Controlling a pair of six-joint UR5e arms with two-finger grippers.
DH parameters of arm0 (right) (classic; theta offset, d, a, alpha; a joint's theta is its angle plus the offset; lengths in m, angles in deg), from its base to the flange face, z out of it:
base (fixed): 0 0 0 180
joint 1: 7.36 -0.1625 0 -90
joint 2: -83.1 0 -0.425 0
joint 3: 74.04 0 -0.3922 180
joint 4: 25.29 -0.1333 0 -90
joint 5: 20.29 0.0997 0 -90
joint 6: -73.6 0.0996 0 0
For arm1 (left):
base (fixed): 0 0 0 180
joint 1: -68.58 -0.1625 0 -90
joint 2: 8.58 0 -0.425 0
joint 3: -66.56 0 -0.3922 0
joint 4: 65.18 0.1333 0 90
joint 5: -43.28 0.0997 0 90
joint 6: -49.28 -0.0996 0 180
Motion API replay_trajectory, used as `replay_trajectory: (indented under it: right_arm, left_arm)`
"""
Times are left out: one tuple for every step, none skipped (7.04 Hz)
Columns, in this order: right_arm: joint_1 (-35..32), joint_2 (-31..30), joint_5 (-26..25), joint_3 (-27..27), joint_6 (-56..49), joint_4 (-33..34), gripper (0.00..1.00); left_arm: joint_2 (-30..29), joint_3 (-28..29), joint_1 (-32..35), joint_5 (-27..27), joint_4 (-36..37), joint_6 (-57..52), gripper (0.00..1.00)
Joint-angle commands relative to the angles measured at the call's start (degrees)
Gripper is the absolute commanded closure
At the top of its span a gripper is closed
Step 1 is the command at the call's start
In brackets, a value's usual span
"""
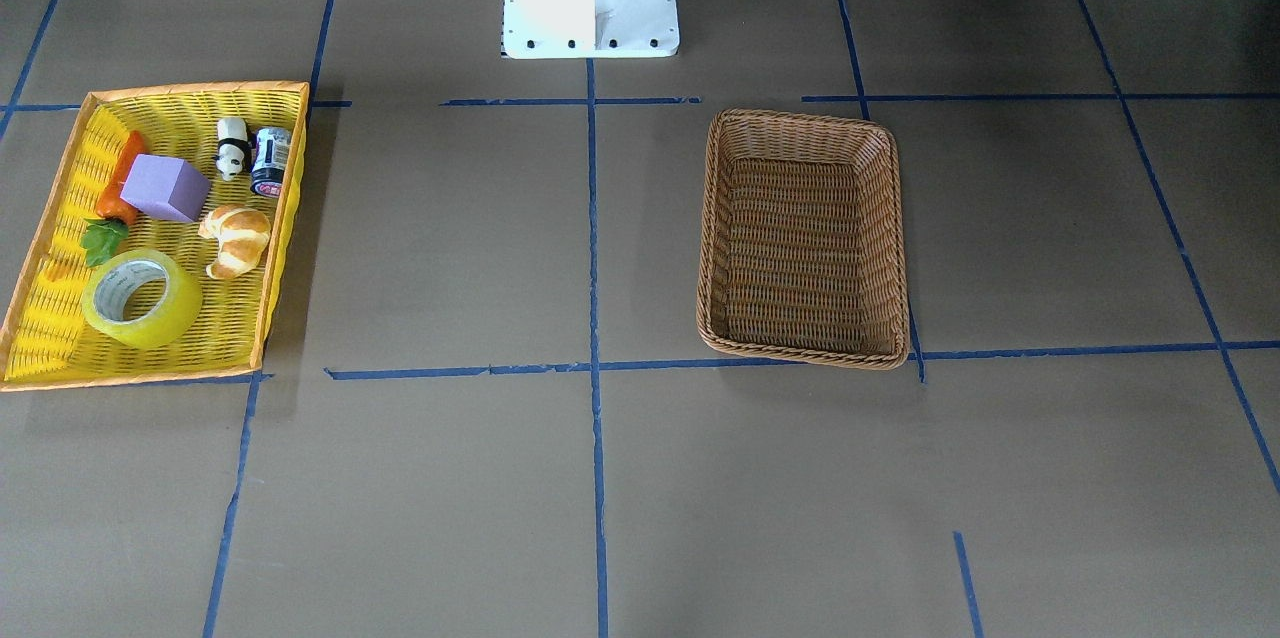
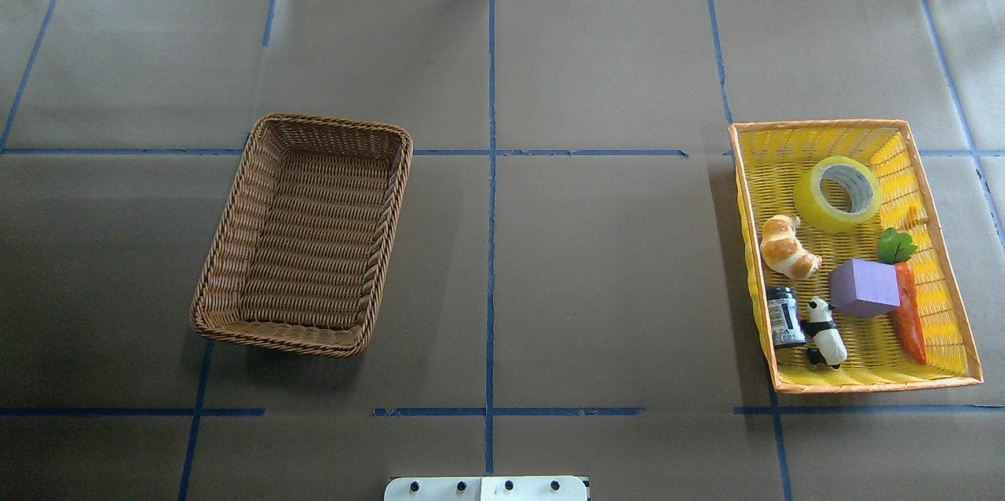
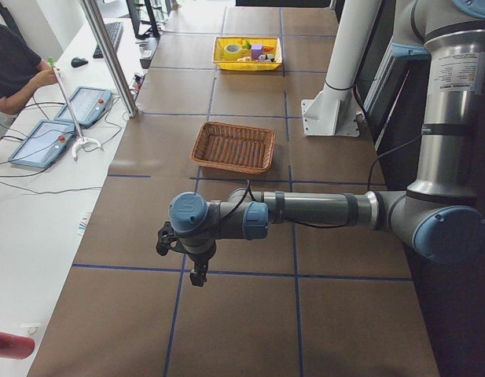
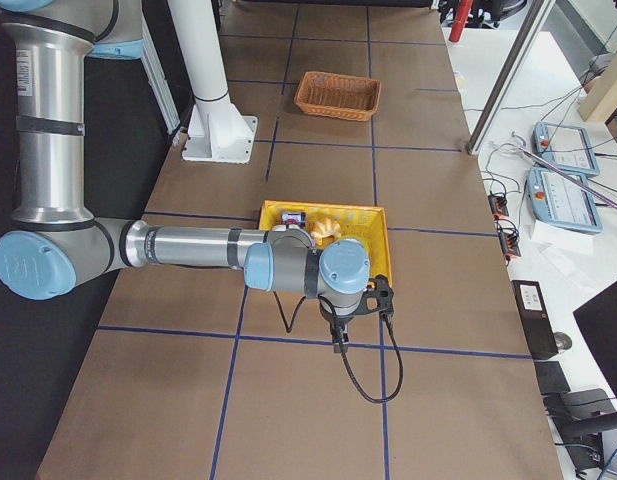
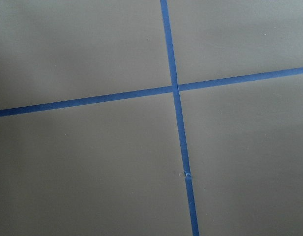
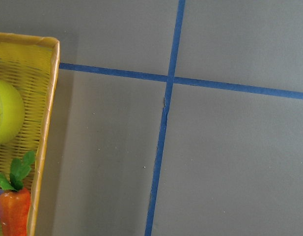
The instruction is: Move tape to another basket
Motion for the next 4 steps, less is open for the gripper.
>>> replay_trajectory:
  right_arm:
    - [0.0,0.2,-0.2,0.3,-0.3,-0.1,0.00]
    - [0.0,0.1,-0.2,0.1,-0.1,0.0,0.00]
    - [0.0,0.0,-0.2,0.0,-0.1,0.0,0.00]
    - [0.0,0.0,-0.1,0.0,-0.1,0.0,0.00]
  left_arm:
    - [0.0,0.2,0.0,0.0,0.0,0.0,0.00]
    - [0.0,0.4,-0.1,0.0,0.0,0.0,0.00]
    - [0.0,0.3,-0.1,0.0,0.0,0.0,0.00]
    - [0.0,0.1,-0.1,0.0,0.0,0.0,0.00]
